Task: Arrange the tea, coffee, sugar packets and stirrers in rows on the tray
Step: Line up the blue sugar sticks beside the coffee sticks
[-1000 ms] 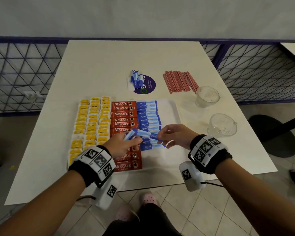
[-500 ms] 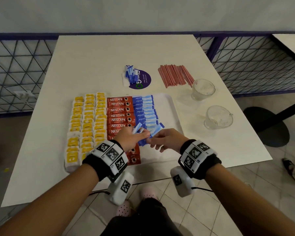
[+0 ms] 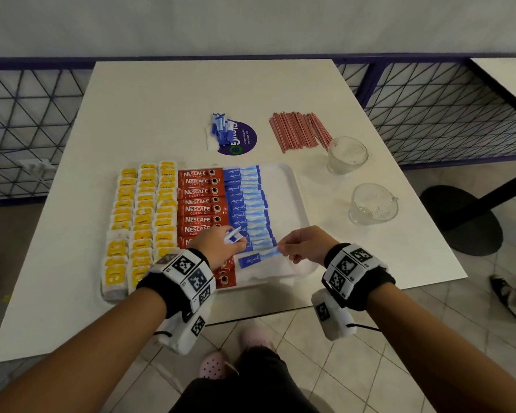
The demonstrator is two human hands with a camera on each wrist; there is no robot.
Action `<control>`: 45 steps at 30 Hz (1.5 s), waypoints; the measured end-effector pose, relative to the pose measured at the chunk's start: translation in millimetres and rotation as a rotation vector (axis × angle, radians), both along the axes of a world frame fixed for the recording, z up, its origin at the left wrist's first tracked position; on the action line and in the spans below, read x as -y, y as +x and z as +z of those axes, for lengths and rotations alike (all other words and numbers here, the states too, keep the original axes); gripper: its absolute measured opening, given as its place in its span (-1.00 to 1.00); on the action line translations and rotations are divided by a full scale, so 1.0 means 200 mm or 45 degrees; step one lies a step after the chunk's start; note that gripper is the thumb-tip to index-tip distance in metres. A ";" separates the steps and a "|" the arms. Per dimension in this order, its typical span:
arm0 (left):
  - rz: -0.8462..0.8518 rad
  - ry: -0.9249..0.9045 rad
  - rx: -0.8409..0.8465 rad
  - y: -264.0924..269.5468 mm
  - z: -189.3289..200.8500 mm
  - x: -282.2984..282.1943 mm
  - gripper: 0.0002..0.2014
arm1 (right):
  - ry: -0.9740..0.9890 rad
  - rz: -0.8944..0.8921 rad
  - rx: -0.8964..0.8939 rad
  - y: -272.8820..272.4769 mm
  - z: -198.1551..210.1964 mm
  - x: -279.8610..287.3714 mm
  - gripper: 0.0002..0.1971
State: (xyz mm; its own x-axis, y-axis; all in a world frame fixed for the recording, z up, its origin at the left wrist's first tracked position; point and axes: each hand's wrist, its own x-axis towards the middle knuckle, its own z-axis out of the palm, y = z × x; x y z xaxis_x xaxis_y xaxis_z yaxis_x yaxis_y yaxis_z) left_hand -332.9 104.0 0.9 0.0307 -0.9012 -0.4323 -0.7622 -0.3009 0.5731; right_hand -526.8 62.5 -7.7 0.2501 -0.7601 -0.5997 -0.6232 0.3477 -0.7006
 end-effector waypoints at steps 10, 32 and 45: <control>-0.298 0.049 0.365 -0.02 -0.02 -0.02 -0.71 | 0.124 -0.058 -0.165 0.03 -0.06 0.02 -0.87; -0.348 0.021 0.522 -0.08 -0.05 0.02 -0.63 | 0.164 0.042 -0.319 0.09 -0.06 0.09 -0.79; -0.276 0.076 0.399 -0.06 0.02 0.03 -0.69 | 0.043 0.184 -0.344 0.06 0.00 0.08 -0.68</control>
State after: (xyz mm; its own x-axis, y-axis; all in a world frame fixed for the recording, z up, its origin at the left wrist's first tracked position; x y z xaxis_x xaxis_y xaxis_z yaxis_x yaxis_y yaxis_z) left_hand -345.8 98.5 5.2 -0.0187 -0.8747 -0.4843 -0.9473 -0.1395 0.2884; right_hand -515.4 45.9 -6.9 0.1823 -0.7067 -0.6836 -0.8302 0.2619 -0.4921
